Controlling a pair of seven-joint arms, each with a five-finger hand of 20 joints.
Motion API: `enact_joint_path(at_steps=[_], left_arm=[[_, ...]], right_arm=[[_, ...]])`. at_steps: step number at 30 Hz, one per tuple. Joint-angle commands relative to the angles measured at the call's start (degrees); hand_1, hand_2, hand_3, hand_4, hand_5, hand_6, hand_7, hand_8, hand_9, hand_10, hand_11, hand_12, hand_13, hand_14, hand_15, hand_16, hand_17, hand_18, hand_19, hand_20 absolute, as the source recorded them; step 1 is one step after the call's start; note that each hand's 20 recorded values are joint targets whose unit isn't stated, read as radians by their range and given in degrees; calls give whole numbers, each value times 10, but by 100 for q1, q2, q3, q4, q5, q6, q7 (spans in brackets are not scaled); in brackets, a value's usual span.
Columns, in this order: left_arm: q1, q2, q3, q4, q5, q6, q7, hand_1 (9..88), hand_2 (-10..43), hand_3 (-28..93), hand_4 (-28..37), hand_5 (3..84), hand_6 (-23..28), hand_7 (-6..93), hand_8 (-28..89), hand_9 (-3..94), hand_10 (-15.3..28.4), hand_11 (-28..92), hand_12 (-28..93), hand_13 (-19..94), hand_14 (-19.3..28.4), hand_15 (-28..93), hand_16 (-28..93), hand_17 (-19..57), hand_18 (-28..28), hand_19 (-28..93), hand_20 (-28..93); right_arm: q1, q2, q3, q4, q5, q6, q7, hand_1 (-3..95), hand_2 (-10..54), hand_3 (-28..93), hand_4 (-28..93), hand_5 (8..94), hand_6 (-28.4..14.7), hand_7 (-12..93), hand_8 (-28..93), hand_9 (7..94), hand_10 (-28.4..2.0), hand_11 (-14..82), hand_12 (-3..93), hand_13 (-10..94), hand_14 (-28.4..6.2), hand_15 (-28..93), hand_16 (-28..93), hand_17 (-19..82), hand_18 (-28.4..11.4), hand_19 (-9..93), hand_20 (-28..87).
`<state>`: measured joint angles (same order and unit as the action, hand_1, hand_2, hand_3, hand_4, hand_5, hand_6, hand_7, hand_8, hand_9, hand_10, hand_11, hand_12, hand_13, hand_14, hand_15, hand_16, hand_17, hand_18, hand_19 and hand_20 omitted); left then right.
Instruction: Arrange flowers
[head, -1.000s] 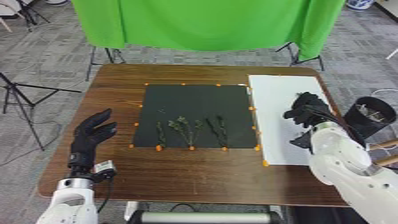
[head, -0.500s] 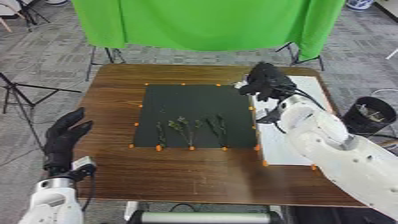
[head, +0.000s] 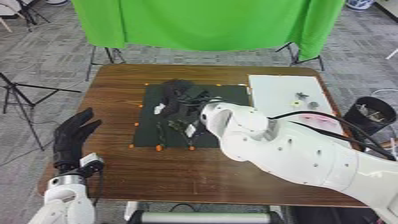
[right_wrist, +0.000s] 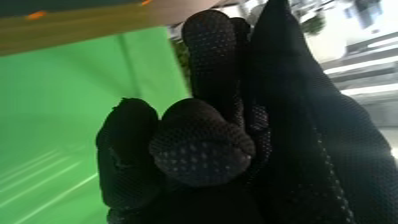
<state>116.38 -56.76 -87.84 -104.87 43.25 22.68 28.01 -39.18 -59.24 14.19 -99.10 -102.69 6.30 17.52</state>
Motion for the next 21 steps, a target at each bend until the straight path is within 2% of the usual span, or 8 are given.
enact_joint_path(at_steps=[1,4,5,9,15,17,19,21], left_arm=[[-217,-72,235,42,-31,64,95,338,258,659,-280,532,38,168,-105,421,136,187,97,431,175,304,-2,137,145,244,251],[-191,-73,243,-6,-75,115,133,340,259,652,-280,526,42,159,-105,424,140,184,96,436,180,307,-2,135,147,246,249],[-227,-68,290,36,-87,131,148,343,260,647,-279,526,43,156,-106,426,143,184,96,438,183,308,-2,134,148,247,249],[-245,-86,385,27,-160,173,219,354,268,627,-268,523,49,144,-108,429,148,179,94,445,193,315,-3,132,150,248,248],[-301,-148,506,27,-164,173,305,365,279,609,-255,508,53,141,-109,433,150,175,90,452,194,311,-7,132,153,249,249],[-338,-238,405,111,-112,32,222,366,280,607,-246,502,55,138,-109,430,150,175,90,451,191,310,-8,132,153,248,248],[-309,-259,396,84,-121,55,226,363,281,610,-239,499,57,133,-105,426,148,176,90,448,189,310,-10,132,153,248,248],[-345,-265,411,101,-125,55,233,351,276,637,-238,503,52,142,-100,420,143,183,92,438,179,313,-11,132,149,243,244]], right_arm=[[135,-628,-450,326,-381,259,-152,651,-95,604,-167,790,-7,238,142,923,-90,102,429,937,-16,625,260,696,-106,932,477],[235,-790,-623,493,-581,303,-212,656,-95,599,-164,788,4,238,147,922,-87,98,425,937,-17,629,256,695,-107,932,486],[245,-851,-657,559,-676,314,-223,660,-95,594,-164,787,8,240,150,919,-85,94,421,937,-17,630,255,695,-108,932,489],[225,-1094,-703,811,-886,287,-181,665,-95,584,-162,778,27,243,150,907,-78,81,415,937,-18,630,253,692,-110,932,500],[125,-1348,-775,1194,-1337,199,-102,640,-95,566,-164,749,61,280,121,865,-58,62,398,937,-12,620,255,685,-111,932,510],[54,-1378,-766,1275,-1391,153,-35,626,-95,561,-163,745,65,284,112,836,-52,52,385,937,-9,613,262,683,-109,932,511],[7,-1407,-791,1377,-1488,166,-34,618,-95,560,-159,743,64,287,107,814,-54,47,376,937,-7,608,269,682,-107,932,510],[-2,-1415,-806,1452,-1577,137,-6,611,-95,563,-154,746,54,286,100,800,-57,42,366,937,-4,603,275,680,-106,932,511]])
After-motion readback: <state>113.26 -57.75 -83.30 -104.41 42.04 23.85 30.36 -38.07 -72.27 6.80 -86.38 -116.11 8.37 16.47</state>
